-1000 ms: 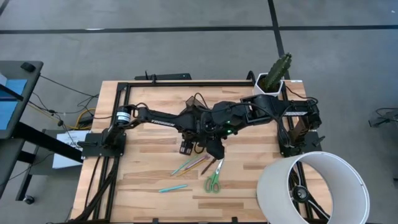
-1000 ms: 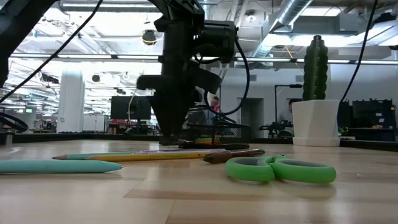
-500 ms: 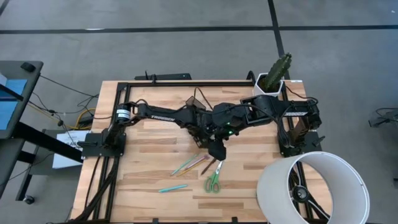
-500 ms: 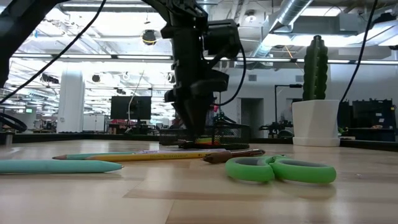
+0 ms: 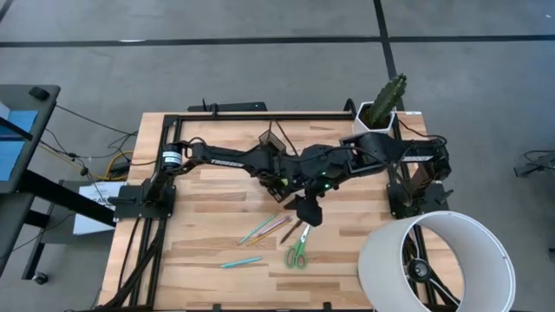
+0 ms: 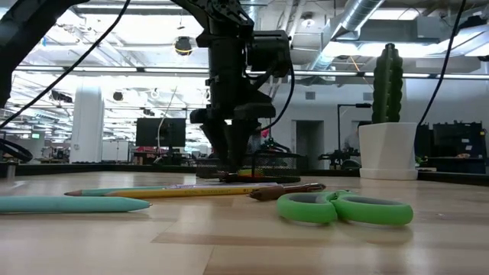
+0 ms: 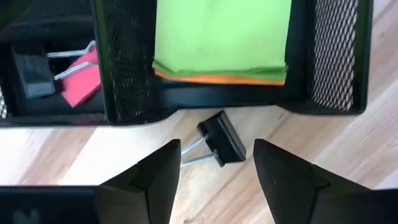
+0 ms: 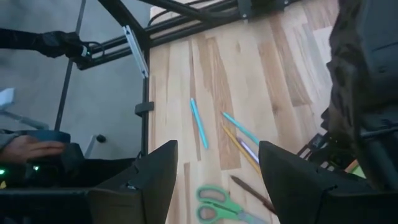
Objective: Pick and place office supplies into organizer
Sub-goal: Put the black binder clip into the black desk organizer
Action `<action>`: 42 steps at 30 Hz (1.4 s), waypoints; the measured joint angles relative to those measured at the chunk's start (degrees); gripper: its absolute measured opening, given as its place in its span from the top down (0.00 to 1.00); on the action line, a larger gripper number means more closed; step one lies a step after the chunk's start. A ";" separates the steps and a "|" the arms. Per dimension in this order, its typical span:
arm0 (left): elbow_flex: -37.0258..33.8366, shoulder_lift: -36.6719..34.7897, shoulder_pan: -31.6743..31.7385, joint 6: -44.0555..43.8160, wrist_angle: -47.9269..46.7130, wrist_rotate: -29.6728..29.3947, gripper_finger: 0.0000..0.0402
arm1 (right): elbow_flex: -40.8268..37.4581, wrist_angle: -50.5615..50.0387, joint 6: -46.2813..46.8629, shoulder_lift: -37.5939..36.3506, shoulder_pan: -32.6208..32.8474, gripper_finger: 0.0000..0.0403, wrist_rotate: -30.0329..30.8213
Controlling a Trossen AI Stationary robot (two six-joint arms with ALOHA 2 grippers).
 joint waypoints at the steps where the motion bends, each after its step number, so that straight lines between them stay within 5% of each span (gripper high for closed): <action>1: 0.00 -0.01 0.01 -0.32 -0.39 -0.04 0.49 | 0.00 -0.02 -0.03 0.01 0.02 0.46 -0.08; 16: -6.65 -0.03 0.17 -9.37 7.04 0.97 0.38 | 0.00 -0.90 -0.07 -0.01 1.79 0.46 -0.25; 42: -8.00 -0.09 0.28 -2.98 13.17 2.28 0.41 | 0.00 -0.72 0.07 0.01 2.29 0.46 -0.16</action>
